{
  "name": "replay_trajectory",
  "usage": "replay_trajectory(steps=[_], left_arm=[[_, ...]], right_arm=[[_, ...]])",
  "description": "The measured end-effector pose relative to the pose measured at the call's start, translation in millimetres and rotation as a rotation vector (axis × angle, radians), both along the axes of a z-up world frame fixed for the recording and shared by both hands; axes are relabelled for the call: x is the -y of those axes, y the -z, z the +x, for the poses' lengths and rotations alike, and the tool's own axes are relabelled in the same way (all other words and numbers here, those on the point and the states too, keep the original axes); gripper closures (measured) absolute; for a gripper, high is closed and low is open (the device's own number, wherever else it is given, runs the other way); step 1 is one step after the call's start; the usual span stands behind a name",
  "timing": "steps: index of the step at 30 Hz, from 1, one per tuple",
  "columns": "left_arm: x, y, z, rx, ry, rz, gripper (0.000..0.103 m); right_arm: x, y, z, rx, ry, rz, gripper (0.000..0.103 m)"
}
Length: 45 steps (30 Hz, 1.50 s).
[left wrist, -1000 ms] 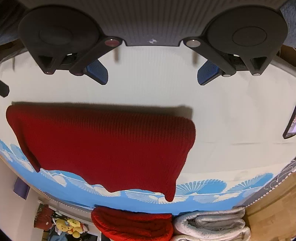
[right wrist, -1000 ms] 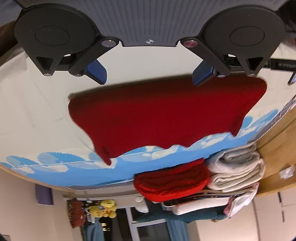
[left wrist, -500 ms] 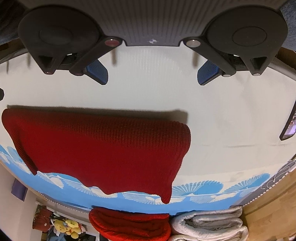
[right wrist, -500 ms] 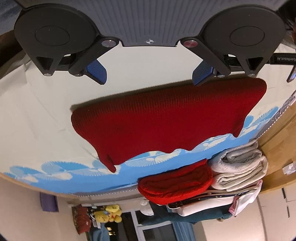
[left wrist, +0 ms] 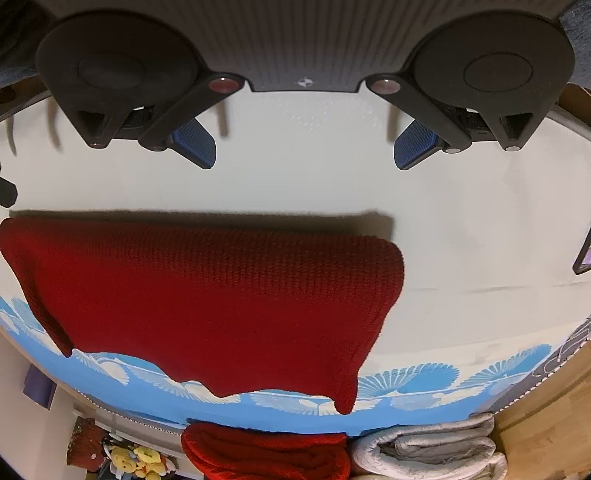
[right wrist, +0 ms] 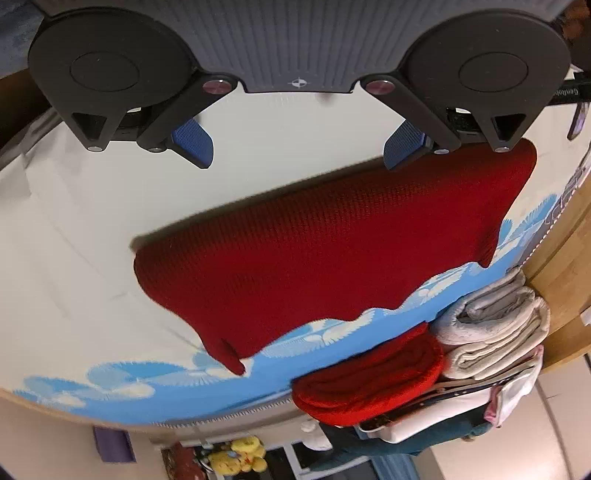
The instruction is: Fold small clothes
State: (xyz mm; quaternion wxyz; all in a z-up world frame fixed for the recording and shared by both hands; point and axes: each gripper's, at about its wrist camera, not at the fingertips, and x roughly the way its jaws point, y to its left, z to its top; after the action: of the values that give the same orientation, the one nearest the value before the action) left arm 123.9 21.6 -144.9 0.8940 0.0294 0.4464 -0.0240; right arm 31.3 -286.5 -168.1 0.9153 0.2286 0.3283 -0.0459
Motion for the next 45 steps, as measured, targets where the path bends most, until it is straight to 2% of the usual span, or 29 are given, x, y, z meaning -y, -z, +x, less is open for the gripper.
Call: replay_trajectory(steps=[6, 10, 13, 15, 19, 22, 24, 26, 28, 29, 31, 33, 34, 39, 42, 45], left_arm=[[2, 0, 7, 0.002, 0.001, -0.007, 0.0], [-7, -11, 14, 0.023, -0.043, -0.038, 0.0], [-23, -24, 23, 0.055, -0.13, -0.052, 0.0], [-36, -33, 33, 0.063, -0.173, -0.081, 0.0], [-56, -44, 57, 0.063, -0.21, -0.105, 0.0], [-70, -42, 74, 0.062, -0.234, -0.115, 0.0], [-78, -35, 83, 0.045, -0.241, -0.113, 0.0], [-88, -26, 90, 0.005, -0.278, -0.126, 0.0], [-99, -20, 96, -0.033, -0.31, -0.194, 0.0], [-101, -18, 98, -0.039, -0.319, -0.207, 0.0], [-105, -17, 99, -0.031, -0.328, -0.187, 0.0], [-105, -16, 98, -0.028, -0.319, -0.174, 0.0], [-105, -15, 97, -0.026, -0.315, -0.172, 0.0], [-102, -15, 98, -0.019, -0.316, -0.159, 0.0], [-97, -19, 97, -0.003, -0.305, -0.131, 0.0], [-96, -37, 96, 0.053, -0.284, -0.134, 0.0]], right_arm=[[6, 7, 9, -0.026, 0.023, 0.049, 0.004], [18, 9, 14, -0.032, 0.08, 0.116, 0.004], [44, 11, 17, -0.028, 0.185, 0.24, 0.004], [66, 15, 18, -0.01, 0.28, 0.368, 0.004], [104, 30, 24, 0.026, 0.462, 0.582, 0.005], [116, 47, 35, 0.004, 0.53, 0.664, 0.005], [115, 55, 44, 0.008, 0.545, 0.674, 0.004], [110, 53, 57, 0.026, 0.534, 0.62, 0.004], [106, 49, 69, 0.035, 0.577, 0.525, 0.008], [107, 46, 73, 0.022, 0.613, 0.452, 0.018], [106, 41, 84, -0.047, 0.68, 0.25, 0.032], [98, 33, 100, -0.133, 0.68, 0.024, 0.022], [95, 32, 104, -0.162, 0.683, -0.033, 0.017], [104, 26, 119, -0.246, 0.67, -0.092, 0.01], [116, 24, 136, -0.339, 0.589, -0.124, 0.008], [121, -1, 142, -0.319, 0.503, -0.122, 0.01]])
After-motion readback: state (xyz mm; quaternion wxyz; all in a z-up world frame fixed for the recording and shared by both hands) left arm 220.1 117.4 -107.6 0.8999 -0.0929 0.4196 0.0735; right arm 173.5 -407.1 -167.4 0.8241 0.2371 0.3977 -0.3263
